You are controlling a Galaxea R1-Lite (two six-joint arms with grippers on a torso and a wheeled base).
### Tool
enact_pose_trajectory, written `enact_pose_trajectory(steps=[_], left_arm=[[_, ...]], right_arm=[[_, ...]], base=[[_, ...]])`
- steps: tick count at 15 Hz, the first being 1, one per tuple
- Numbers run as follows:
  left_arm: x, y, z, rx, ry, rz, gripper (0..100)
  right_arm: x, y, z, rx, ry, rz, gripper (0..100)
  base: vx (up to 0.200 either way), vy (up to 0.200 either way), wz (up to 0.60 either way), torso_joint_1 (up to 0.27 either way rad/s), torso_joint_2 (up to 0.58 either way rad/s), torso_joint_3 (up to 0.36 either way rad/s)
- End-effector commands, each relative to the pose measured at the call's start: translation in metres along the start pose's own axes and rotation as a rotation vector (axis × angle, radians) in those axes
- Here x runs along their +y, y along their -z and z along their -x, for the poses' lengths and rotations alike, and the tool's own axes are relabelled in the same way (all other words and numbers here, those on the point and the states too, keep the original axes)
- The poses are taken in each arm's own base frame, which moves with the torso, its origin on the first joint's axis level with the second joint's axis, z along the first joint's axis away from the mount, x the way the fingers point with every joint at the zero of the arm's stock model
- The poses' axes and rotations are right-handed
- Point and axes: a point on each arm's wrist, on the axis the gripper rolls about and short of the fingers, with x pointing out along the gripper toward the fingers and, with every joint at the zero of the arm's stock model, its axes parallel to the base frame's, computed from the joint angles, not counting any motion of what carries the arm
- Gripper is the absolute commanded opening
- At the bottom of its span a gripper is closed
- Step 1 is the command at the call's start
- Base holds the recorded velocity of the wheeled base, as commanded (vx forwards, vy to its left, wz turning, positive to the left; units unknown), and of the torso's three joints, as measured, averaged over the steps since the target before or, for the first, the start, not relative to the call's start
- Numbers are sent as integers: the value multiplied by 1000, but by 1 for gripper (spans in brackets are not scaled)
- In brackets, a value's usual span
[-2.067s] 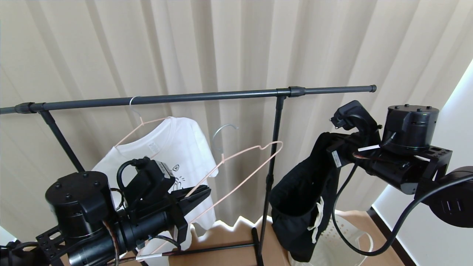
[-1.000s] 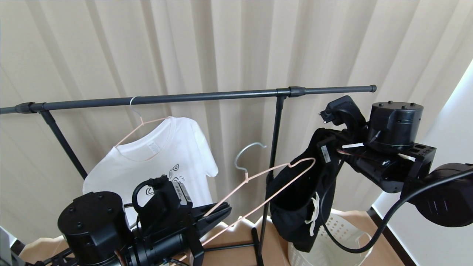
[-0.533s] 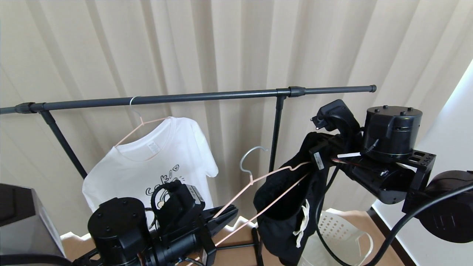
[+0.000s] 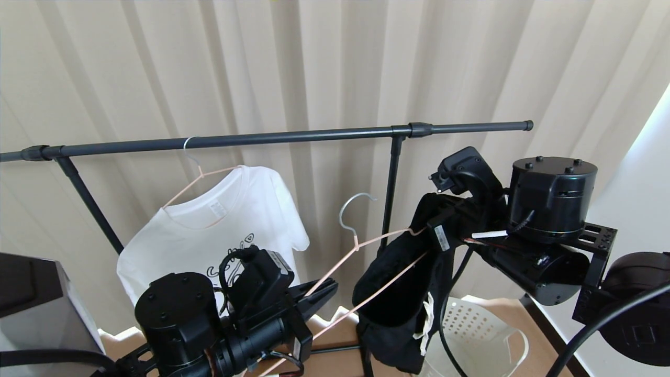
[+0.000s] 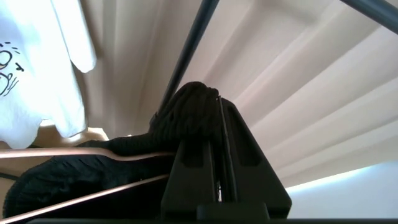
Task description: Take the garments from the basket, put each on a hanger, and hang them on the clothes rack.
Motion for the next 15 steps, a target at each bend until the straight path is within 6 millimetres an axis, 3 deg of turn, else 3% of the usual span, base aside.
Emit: enact_pose_trajectory(steps=[1,8,15], left_arm=[[1,-11,5,-43,-10,-8,0],[2,-12,6,-44,-13,-4,0],[3,-12,9,-42,-22,-5,0]], right_arm=[[1,0,-1,-1,-1,1,0],[19,-5,10,-17,-42,-31,0],[39,-20,36,-68,-93,-66,0]], base=[[0,0,0,0,0,0],[0,0,0,0,0,0],[0,0,0,0,0,0]])
